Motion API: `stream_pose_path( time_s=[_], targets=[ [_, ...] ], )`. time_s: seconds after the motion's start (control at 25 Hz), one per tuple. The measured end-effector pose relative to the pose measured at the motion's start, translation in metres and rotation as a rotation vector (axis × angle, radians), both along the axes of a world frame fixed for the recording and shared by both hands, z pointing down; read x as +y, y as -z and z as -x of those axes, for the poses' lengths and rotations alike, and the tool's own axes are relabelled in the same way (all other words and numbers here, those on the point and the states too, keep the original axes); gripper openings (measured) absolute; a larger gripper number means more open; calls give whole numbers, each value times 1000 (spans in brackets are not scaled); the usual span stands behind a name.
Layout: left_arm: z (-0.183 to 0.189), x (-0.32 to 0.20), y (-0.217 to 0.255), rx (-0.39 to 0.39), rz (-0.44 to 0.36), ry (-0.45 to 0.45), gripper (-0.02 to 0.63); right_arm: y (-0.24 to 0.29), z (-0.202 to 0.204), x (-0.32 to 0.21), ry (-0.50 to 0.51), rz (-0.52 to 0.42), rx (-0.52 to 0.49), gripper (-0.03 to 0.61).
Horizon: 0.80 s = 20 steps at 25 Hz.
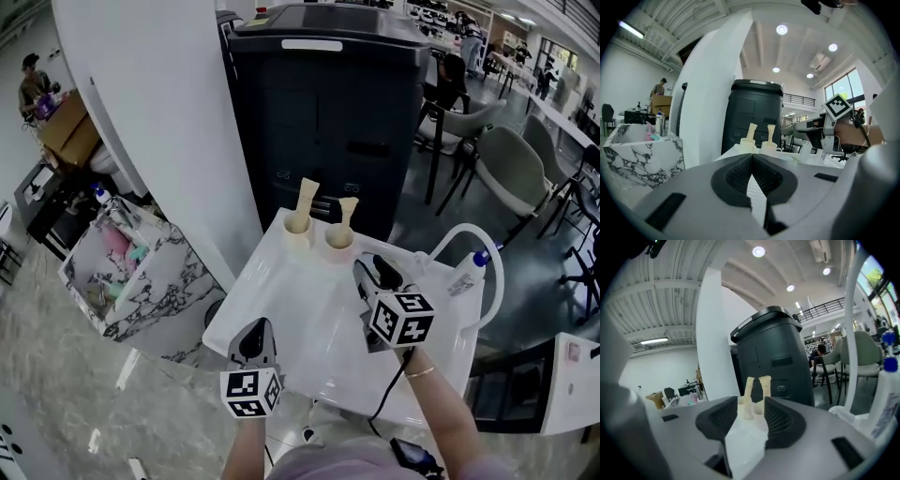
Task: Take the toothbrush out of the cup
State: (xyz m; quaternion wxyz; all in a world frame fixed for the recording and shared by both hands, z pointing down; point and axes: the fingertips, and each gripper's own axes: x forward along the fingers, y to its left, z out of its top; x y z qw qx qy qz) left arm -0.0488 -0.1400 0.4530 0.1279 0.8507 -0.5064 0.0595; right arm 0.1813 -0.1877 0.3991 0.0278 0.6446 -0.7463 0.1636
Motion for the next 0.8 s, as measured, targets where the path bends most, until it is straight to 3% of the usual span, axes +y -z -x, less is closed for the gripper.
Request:
stream_pose_path(
  time_s=[0.44,0.8],
  targets=[
    [-43,-61,-16,-5,45,-66,0,-34,-20,-95,-7,82,75,183],
    [-70,-86,-31,-3,74,-91,0,-61,-23,-139,30,145,139,201]
  ],
)
